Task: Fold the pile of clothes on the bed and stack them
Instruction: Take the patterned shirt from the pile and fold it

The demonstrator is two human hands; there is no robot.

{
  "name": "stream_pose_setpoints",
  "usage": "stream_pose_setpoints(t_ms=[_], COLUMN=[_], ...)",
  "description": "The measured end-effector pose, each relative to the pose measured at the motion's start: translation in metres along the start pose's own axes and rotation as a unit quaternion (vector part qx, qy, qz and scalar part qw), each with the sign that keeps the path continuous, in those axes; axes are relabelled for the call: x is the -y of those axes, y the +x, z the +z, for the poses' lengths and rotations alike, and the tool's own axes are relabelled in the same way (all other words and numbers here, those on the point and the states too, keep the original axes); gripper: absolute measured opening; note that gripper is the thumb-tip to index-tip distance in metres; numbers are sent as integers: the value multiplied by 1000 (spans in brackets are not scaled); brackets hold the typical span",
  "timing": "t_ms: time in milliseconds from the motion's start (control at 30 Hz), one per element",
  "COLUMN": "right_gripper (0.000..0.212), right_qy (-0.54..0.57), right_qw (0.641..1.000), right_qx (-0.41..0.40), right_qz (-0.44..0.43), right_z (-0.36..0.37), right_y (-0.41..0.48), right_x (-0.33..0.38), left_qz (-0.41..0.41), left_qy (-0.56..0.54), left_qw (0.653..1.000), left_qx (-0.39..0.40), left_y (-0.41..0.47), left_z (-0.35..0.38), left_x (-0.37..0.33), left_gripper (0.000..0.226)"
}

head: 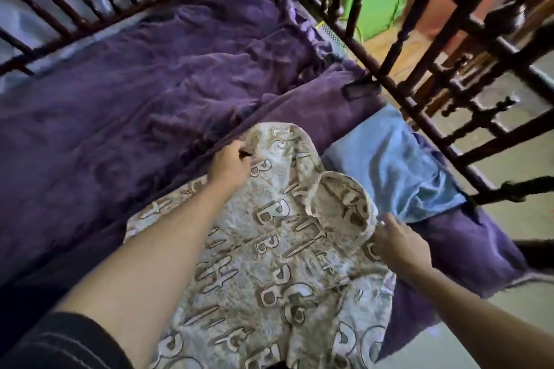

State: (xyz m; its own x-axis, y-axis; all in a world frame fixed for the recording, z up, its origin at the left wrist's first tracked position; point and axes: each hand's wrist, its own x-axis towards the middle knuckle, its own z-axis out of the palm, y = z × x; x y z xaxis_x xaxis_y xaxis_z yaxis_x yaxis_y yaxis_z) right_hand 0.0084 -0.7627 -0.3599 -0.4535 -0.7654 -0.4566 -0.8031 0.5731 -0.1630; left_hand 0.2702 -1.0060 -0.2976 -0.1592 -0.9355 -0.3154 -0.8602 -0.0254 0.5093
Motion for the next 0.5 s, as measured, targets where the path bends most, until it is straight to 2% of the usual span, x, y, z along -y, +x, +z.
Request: stream_pose_setpoints(t_ms=[100,167,267,333,400,500], right_gripper=[39,43,40,39,41,42], right_qy=[-6,-16,-38,-52,-52,-41], right_qw=[997,990,974,960,947,932], right_qx=[19,43,45,36,18,-70], right_qz=[-77,-136,-220,-274,-315,-352], right_z=[-13,-16,-9,5,19,31], right_y=[16,26,40,53,74,120], right_x=[52,97,165,206,244,294], left_qz=[-89,-141,-225,-272,-303,-352], left_qy=[47,61,75,66,48,-7], left_qw=[995,988,971,960,952,933], left_qx=[8,30,23,8,-9,-76], left_y=[-23,-42,-65,-74,-73,-54], left_z=[-18,-33,-53,-59,-59,-48], left_x=[65,113,182,224,265,321], left_gripper=[18,18,24,20,16,32])
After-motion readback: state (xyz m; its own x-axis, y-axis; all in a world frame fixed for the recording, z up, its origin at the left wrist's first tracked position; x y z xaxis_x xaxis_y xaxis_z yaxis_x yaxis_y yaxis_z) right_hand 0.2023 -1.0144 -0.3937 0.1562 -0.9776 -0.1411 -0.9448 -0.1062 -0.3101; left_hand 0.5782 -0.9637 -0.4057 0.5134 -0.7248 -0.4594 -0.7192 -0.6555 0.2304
